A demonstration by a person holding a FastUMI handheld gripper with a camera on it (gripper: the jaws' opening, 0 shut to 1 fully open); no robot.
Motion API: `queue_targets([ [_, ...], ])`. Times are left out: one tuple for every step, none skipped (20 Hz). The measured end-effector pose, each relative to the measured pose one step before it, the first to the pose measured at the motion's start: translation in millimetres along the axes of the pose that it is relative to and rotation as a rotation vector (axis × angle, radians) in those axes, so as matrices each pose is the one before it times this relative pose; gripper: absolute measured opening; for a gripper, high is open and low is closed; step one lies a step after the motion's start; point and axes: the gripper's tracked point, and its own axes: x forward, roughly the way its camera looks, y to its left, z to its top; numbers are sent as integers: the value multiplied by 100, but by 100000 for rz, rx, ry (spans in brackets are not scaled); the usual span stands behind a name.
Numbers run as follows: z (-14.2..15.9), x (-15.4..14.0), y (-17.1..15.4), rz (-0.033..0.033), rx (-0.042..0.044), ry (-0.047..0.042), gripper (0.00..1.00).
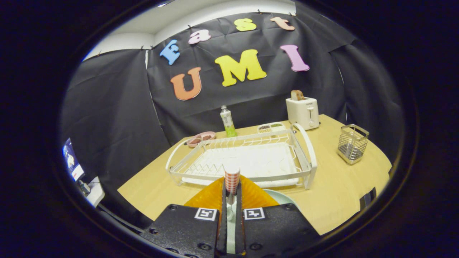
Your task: Take the plate from the dish rack, then take the spoon from the basket and place it into the plate.
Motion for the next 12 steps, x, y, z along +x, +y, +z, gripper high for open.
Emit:
queue_targets([
  [-215, 124, 138, 279, 214, 735, 15],
  [-160, 8, 58, 7, 13, 74, 18],
  [90, -135, 176, 252, -369, -148, 18],
  [149, -291, -374, -1468, -1015, -700, 29],
  [382, -258, -278, -1053, -669, -1448, 39],
  [275, -264, -113, -612, -367, -1584, 50],
  [406, -174, -378, -1173, -317, -1262, 61],
  [172, -294, -306, -816, 182, -1390, 71],
  [311, -314, -336, -734, 526, -1183, 82],
  [228, -242, -388, -742, 384, -1164, 83],
  [305, -308, -320, -670, 105, -1327, 86],
  [290, -347, -291, -653, -80, -1173, 92],
])
